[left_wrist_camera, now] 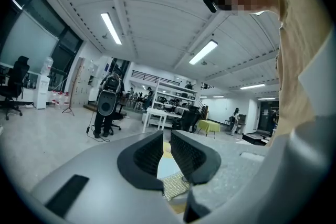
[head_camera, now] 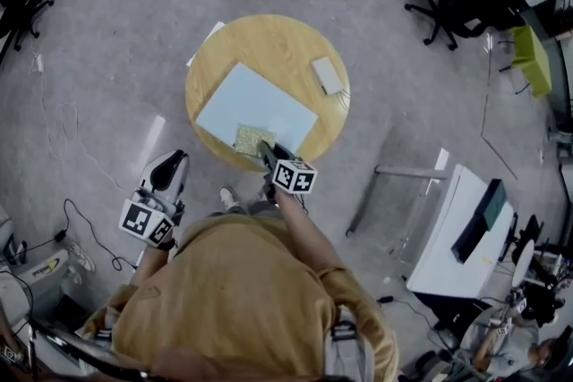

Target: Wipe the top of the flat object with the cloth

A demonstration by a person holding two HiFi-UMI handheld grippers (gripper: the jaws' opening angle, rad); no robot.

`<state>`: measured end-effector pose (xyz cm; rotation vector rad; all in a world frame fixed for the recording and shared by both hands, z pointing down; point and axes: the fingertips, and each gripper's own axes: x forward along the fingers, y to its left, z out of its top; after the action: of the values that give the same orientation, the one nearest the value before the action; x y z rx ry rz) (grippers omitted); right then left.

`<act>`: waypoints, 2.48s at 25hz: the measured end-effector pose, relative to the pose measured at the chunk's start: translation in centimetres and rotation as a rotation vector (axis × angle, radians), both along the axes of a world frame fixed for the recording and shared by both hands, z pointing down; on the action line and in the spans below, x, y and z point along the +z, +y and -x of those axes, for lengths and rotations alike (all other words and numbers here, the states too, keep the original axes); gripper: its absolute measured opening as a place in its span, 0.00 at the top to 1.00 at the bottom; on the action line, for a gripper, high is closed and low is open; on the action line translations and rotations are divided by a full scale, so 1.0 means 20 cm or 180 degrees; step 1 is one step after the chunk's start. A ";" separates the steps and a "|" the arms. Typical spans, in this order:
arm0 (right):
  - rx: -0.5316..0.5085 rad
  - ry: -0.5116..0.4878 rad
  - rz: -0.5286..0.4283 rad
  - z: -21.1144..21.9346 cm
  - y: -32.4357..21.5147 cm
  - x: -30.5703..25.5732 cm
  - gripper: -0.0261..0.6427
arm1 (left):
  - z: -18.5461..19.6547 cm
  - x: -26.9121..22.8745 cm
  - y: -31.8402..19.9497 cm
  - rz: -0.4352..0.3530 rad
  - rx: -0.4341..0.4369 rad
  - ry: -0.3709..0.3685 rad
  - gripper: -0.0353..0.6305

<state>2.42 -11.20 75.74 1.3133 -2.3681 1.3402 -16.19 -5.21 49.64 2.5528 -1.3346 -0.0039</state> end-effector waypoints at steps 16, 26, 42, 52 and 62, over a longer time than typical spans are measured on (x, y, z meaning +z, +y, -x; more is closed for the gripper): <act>0.0407 0.0178 -0.0023 -0.40 0.19 0.02 0.87 | -0.21 0.03 0.01 0.0004 0.0382 0.0046 0.88; 0.0565 0.0310 0.0011 -0.66 0.35 -0.01 0.87 | -0.39 0.01 -0.04 -0.0011 0.0604 0.0093 0.88; 0.0613 0.0484 -0.0176 -0.90 0.36 -0.13 0.87 | -0.44 -0.01 -0.14 -0.0073 0.0515 0.0111 0.88; 0.0647 0.0423 -0.0774 -0.88 0.23 -0.54 0.87 | -0.36 -0.05 -0.18 -0.0139 0.0301 0.0076 0.88; 0.0557 0.0112 -0.1822 -0.75 0.05 -1.22 0.87 | -0.30 -0.11 -0.21 -0.0219 0.0108 0.0002 0.88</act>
<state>17.37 -10.22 51.37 1.6889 -2.7806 0.6671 -10.28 -9.33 47.54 2.6319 -1.3124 -0.0451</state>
